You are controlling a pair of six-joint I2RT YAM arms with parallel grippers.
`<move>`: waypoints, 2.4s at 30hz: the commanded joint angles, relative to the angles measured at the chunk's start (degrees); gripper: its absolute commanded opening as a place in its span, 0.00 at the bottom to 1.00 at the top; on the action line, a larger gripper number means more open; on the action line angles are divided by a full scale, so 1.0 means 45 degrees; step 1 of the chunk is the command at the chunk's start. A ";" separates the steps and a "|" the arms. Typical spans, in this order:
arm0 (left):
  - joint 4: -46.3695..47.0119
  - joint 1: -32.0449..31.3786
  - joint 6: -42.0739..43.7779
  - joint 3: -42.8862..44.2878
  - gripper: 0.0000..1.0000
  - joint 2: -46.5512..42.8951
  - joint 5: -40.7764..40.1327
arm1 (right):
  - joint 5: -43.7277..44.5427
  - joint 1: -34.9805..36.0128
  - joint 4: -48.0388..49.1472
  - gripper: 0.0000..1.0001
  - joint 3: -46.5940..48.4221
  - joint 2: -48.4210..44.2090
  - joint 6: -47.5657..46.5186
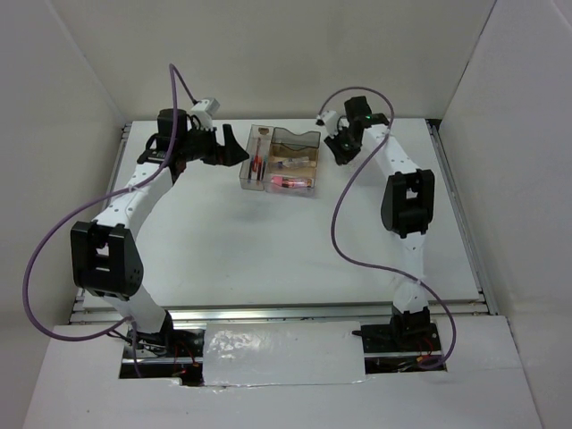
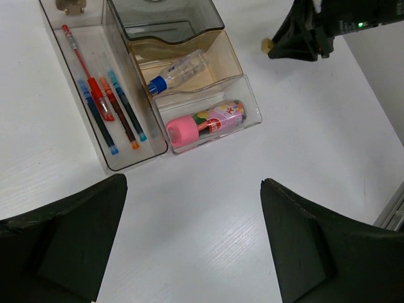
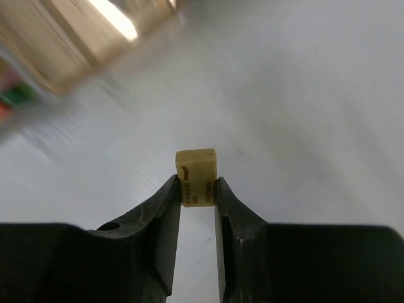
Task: Sort the stationery into containers
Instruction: Pick up the stationery from the center of the board, then place the stationery in the storage box, then reset both arms
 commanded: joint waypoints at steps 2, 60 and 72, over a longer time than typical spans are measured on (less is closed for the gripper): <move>0.0778 0.0076 -0.0659 -0.0016 0.99 -0.0390 -0.0427 | -0.1386 0.1100 0.4855 0.05 -0.0562 -0.2533 0.1677; -0.0116 0.1560 -0.0975 -0.0817 0.99 -0.0995 -0.3199 | -0.1503 0.2059 0.6271 0.88 0.0241 -0.2215 0.6129; -0.3089 0.3416 0.1212 -0.1338 0.99 -0.2145 -0.4763 | -0.0685 -0.1492 0.6250 1.00 -0.8841 -1.0402 0.6914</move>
